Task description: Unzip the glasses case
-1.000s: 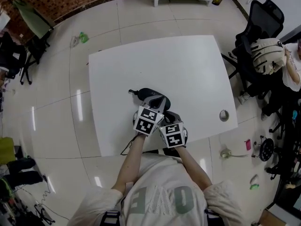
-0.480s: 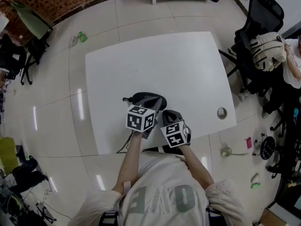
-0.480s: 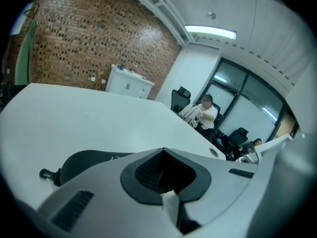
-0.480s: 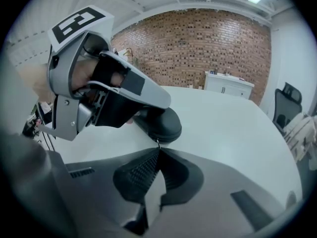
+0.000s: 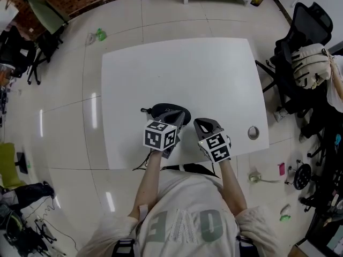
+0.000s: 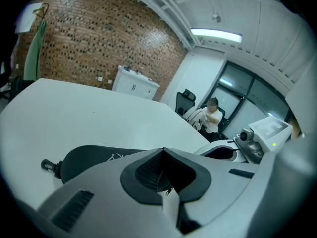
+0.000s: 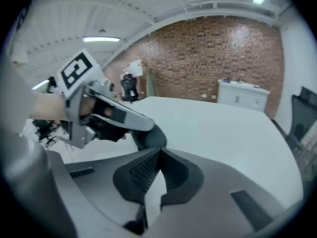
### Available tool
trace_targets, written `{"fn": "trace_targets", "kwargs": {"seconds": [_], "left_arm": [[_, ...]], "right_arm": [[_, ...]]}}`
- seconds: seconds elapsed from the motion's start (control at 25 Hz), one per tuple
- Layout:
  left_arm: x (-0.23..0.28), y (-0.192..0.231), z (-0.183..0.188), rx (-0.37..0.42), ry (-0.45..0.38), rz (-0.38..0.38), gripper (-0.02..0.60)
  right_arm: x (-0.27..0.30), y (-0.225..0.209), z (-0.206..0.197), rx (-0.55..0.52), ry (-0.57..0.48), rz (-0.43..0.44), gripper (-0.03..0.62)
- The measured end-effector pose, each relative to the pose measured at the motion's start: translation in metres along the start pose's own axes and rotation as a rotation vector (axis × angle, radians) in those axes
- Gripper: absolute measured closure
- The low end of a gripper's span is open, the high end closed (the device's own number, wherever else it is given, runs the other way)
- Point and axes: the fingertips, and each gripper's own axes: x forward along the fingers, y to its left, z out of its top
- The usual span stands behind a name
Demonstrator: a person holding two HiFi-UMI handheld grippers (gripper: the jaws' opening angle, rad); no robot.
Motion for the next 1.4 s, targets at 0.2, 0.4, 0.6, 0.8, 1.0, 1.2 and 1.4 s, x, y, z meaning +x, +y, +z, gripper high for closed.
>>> {"fn": "trace_targets", "kwargs": {"seconds": [0.2, 0.4, 0.6, 0.8, 1.0, 1.2, 1.4], "left_arm": [[-0.001, 0.002, -0.002, -0.018, -0.003, 0.007, 0.584], [0.000, 0.000, -0.001, -0.025, 0.001, 0.003, 0.584], [-0.001, -0.001, -0.001, -0.022, 0.010, -0.002, 0.584], [-0.001, -0.002, -0.002, -0.006, 0.022, -0.027, 0.584], [-0.001, -0.003, -0.001, 0.006, 0.019, -0.046, 0.584], [-0.002, -0.002, -0.001, 0.012, 0.012, -0.055, 0.584], [-0.002, -0.003, -0.003, 0.016, 0.021, -0.052, 0.584]], "right_arm": [[0.013, 0.031, -0.027, -0.078, 0.103, 0.120, 0.594], [0.027, 0.036, -0.033, -0.059, 0.135, 0.053, 0.465], [0.039, 0.033, -0.027, 0.015, 0.171, -0.053, 0.465], [0.040, 0.030, -0.026, 0.064, 0.156, -0.101, 0.478], [0.038, 0.035, -0.026, 0.033, 0.153, -0.126, 0.594], [0.037, 0.034, -0.026, 0.004, 0.168, -0.120, 0.594], [0.034, 0.017, -0.028, -0.059, 0.190, -0.162, 0.594]]}}
